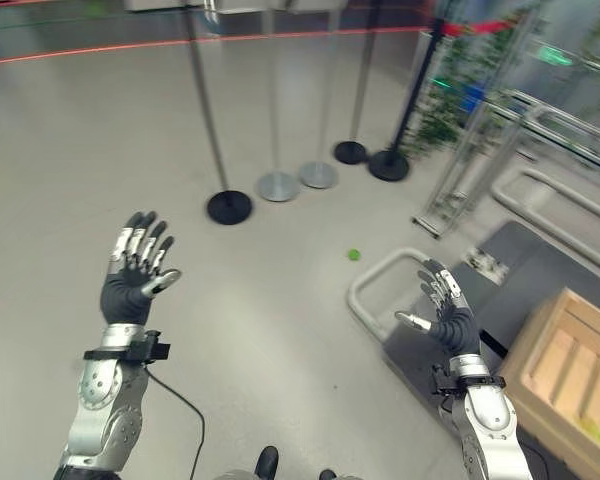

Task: Pick up the fruits from the basket on one side to the basket on the other side

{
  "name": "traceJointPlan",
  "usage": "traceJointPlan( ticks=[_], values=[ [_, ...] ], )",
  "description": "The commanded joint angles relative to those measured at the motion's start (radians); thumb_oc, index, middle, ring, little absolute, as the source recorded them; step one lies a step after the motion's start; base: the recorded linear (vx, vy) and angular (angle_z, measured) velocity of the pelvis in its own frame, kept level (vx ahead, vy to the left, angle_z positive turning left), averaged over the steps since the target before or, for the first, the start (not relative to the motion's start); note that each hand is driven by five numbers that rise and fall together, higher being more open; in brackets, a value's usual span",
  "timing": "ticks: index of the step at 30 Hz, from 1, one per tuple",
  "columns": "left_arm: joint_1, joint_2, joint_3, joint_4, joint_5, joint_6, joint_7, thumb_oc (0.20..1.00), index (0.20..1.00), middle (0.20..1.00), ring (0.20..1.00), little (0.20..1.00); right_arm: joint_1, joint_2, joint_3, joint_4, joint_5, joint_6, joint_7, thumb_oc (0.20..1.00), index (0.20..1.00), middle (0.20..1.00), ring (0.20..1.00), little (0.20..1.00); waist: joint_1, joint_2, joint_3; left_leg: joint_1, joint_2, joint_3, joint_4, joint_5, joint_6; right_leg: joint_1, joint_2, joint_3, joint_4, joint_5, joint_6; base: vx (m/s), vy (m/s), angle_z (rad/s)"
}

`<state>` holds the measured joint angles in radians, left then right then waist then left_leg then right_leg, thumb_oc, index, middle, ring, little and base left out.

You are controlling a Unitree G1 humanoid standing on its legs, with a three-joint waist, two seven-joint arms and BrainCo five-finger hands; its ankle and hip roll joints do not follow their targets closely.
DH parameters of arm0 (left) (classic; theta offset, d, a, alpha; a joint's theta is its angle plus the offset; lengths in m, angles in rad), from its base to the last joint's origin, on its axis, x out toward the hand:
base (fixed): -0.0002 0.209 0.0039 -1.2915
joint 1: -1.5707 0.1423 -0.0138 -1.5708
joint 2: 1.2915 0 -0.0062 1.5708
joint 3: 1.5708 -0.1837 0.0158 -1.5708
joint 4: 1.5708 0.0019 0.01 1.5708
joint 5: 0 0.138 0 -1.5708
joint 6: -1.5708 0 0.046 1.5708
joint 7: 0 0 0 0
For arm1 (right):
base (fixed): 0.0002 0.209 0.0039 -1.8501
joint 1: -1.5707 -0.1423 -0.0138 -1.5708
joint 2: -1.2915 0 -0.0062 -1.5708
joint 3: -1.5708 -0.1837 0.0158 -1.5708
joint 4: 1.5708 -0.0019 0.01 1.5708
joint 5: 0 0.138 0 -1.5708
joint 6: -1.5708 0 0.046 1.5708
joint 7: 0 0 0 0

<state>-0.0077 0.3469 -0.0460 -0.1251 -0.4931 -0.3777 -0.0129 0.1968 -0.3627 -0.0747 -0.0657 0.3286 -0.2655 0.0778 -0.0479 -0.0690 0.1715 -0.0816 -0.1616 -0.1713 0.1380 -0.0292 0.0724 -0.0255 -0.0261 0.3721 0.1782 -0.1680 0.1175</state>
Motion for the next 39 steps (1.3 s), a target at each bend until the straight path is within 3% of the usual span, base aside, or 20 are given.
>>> traceJointPlan(
  ticks=[1,3,4,7,8,9,11,13,17,21,24,27,29,32,33,34,35,37,38,39],
  values=[
    [-0.025,0.013,0.036,-0.046,0.024,-0.052,-0.004,1.000,1.000,1.000,1.000,1.000,-0.046,-0.037,-0.052,-0.015,-0.045,-0.034,-0.004,1.000,1.000,1.000,1.000,1.000,-0.021,0.048,-0.037,-0.001,0.070,0.074,0.002,-0.059,-0.060,0.002,0.069,-0.014,-0.042,0.060,0.053,-0.11,0.347,-1.14],
    [-0.041,0.012,0.040,-0.028,0.027,-0.056,0.012,1.000,1.000,1.000,1.000,1.000,-0.080,-0.026,-0.038,-0.007,-0.052,-0.037,-0.022,1.000,1.000,1.000,1.000,1.000,-0.032,0.051,-0.035,0.013,0.073,0.131,-0.033,-0.061,-0.048,-0.046,0.047,-0.008,-0.055,0.094,0.084,-0.14,0.266,-1.34],
    [-0.034,0.013,0.046,-0.034,0.032,-0.058,0.020,1.000,1.000,1.000,1.000,1.000,-0.097,-0.018,-0.030,0.002,-0.048,-0.042,-0.030,1.000,1.000,1.000,1.000,1.000,-0.032,0.048,-0.027,0.022,0.081,0.162,-0.036,-0.074,-0.048,-0.079,0.021,-0.047,-0.068,0.123,0.089,-0.14,0.132,-1.38],
    [0.002,0.043,0.098,-0.052,0.056,-0.059,0.029,1.000,1.000,1.000,1.000,1.000,-0.130,0.004,-0.011,0.020,-0.033,-0.043,-0.038,1.000,1.000,1.000,1.000,1.000,-0.014,0.038,-0.011,0.037,0.140,0.288,-0.007,-0.109,-0.049,-0.128,-0.085,-0.319,-0.116,0.154,0.058,-0.10,0.039,-1.90],
    [0.002,0.044,0.099,-0.053,0.056,-0.059,0.029,1.000,1.000,1.000,1.000,1.000,-0.131,0.005,-0.010,0.020,-0.034,-0.043,-0.038,1.000,1.000,1.000,1.000,1.000,-0.014,0.036,-0.010,0.036,0.140,0.290,-0.006,-0.107,-0.050,-0.129,-0.085,-0.318,-0.118,0.157,0.058,-0.12,0.027,-1.53],
    [0.014,0.048,0.120,-0.054,0.064,-0.059,0.034,1.000,1.000,1.000,1.000,1.000,-0.141,0.006,-0.008,0.031,-0.042,-0.039,-0.038,1.000,1.000,1.000,1.000,1.000,-0.024,0.029,-0.003,0.053,0.162,0.353,0.002,-0.120,-0.047,-0.120,-0.112,-0.384,-0.093,0.153,0.050,-0.09,0.001,-1.38],
    [0.015,0.047,0.128,-0.048,0.065,-0.058,0.037,1.000,1.000,1.000,1.000,1.000,-0.145,0.012,-0.011,0.034,-0.038,-0.037,-0.040,1.000,1.000,1.000,1.000,1.000,-0.023,0.024,-0.004,0.057,0.171,0.385,-0.003,-0.117,-0.049,-0.113,-0.126,-0.406,-0.087,0.156,0.050,-0.13,-0.027,-1.38],
    [0.031,0.037,0.145,-0.051,0.065,-0.049,0.040,1.000,1.000,1.000,1.000,1.000,-0.144,0.019,-0.030,0.040,-0.036,-0.032,-0.043,1.000,1.000,1.000,1.000,1.000,-0.022,0.024,-0.017,0.076,0.191,0.456,-0.038,-0.105,-0.057,-0.071,-0.180,-0.487,-0.087,0.169,0.053,-0.15,-0.104,-0.89],
    [0.031,0.042,0.151,-0.049,0.066,-0.042,0.039,1.000,1.000,1.000,1.000,1.000,-0.141,0.019,-0.047,0.046,-0.040,-0.027,-0.057,1.000,1.000,1.000,1.000,1.000,-0.014,0.023,-0.042,0.094,0.208,0.511,-0.044,-0.112,-0.068,-0.033,-0.253,-0.571,-0.106,0.212,0.076,-0.01,-0.149,-0.79],
    [0.029,0.039,0.158,-0.035,0.068,-0.037,0.046,1.000,1.000,1.000,1.000,1.000,-0.149,0.017,-0.042,0.050,-0.038,-0.025,-0.063,1.000,1.000,1.000,1.000,1.000,0.005,0.006,-0.064,0.107,0.232,0.575,-0.025,-0.123,-0.085,-0.002,-0.289,-0.662,-0.157,0.224,0.093,0.08,-0.265,-0.79],
    [0.033,0.032,0.158,-0.035,0.061,-0.036,0.041,1.000,1.000,1.000,1.000,1.000,-0.148,0.012,-0.036,0.046,-0.043,-0.021,-0.063,1.000,1.000,1.000,1.000,1.000,0.007,0.004,-0.066,0.107,0.264,0.594,-0.013,-0.115,-0.101,0.004,-0.271,-0.658,-0.171,0.215,0.088,0.12,-0.349,-0.69],
    [0.033,0.027,0.161,-0.031,0.042,-0.034,0.039,1.000,1.000,1.000,1.000,1.000,-0.121,-0.001,-0.051,0.020,-0.029,-0.026,-0.050,1.000,1.000,1.000,1.000,1.000,-0.009,0.010,-0.054,0.118,0.372,0.589,0.040,-0.082,-0.157,0.001,-0.179,-0.648,-0.134,0.129,0.043,0.20,-0.532,-0.32],
    [0.027,0.025,0.150,-0.030,0.039,-0.029,0.028,1.000,1.000,1.000,1.000,1.000,-0.104,-0.014,-0.058,0.011,-0.010,-0.035,-0.047,1.000,1.000,1.000,1.000,1.000,-0.020,0.019,-0.035,0.093,0.459,0.565,0.157,-0.012,-0.195,0.035,-0.101,-0.645,-0.148,0.091,-0.004,0.18,-0.548,-0.06],
    [0.031,0.016,0.139,-0.031,0.035,-0.028,0.028,1.000,1.000,1.000,1.000,1.000,-0.089,-0.026,-0.060,0.014,0.023,-0.047,-0.053,1.000,1.000,1.000,1.000,1.000,-0.012,0.017,0.000,0.034,0.524,0.474,0.326,0.104,-0.214,0.121,-0.027,-0.629,-0.207,0.064,-0.066,0.15,-0.427,-0.04],
    [0.030,0.014,0.133,-0.030,0.034,-0.028,0.025,1.000,1.000,1.000,1.000,1.000,-0.083,-0.031,-0.062,0.010,0.029,-0.048,-0.049,1.000,1.000,1.000,1.000,1.000,-0.006,0.012,0.013,0.009,0.520,0.447,0.372,0.125,-0.218,0.135,-0.018,-0.627,-0.217,0.060,-0.077,0.14,-0.406,-0.10],
    [0.029,0.009,0.132,-0.027,0.045,-0.031,0.039,1.000,1.000,1.000,1.000,1.000,-0.091,-0.045,-0.055,0.018,0.026,-0.042,-0.054,1.000,1.000,1.000,1.000,1.000,0.024,-0.005,0.030,-0.063,0.386,0.360,0.393,0.054,-0.197,0.150,-0.024,-0.608,-0.234,0.061,-0.084,0.07,-0.240,-0.01],
    [0.028,0.009,0.132,-0.027,0.046,-0.031,0.039,1.000,1.000,1.000,1.000,1.000,-0.092,-0.044,-0.056,0.018,0.026,-0.042,-0.055,1.000,1.000,1.000,1.000,1.000,0.020,-0.007,0.027,-0.068,0.381,0.359,0.391,0.058,-0.194,0.146,-0.027,-0.612,-0.235,0.063,-0.082,0.10,-0.223,0.08],
    [0.031,0.005,0.133,-0.024,0.047,-0.029,0.040,1.000,1.000,1.000,1.000,1.000,-0.093,-0.041,-0.049,0.031,0.029,-0.040,-0.053,1.000,1.000,1.000,1.000,1.000,0.030,-0.020,0.024,-0.143,0.321,0.357,0.314,0.022,-0.169,0.157,-0.014,-0.611,-0.244,0.065,-0.077,0.13,-0.178,0.16],
    [0.038,0.012,0.140,-0.027,0.056,-0.034,0.047,1.000,1.000,1.000,1.000,1.000,-0.088,-0.035,-0.050,0.029,0.031,-0.046,-0.050,1.000,1.000,1.000,1.000,1.000,0.035,-0.010,0.025,-0.156,0.344,0.366,0.204,0.051,-0.172,0.153,0.005,-0.613,-0.240,0.056,-0.070,0.13,-0.131,-0.07],
    [0.038,0.011,0.139,-0.028,0.057,-0.034,0.047,1.000,1.000,1.000,1.000,1.000,-0.087,-0.035,-0.050,0.029,0.031,-0.046,-0.050,1.000,1.000,1.000,1.000,1.000,0.034,-0.012,0.023,-0.151,0.341,0.367,0.191,0.059,-0.173,0.151,0.003,-0.613,-0.238,0.056,-0.071,0.14,-0.070,-0.13]
  ],
)
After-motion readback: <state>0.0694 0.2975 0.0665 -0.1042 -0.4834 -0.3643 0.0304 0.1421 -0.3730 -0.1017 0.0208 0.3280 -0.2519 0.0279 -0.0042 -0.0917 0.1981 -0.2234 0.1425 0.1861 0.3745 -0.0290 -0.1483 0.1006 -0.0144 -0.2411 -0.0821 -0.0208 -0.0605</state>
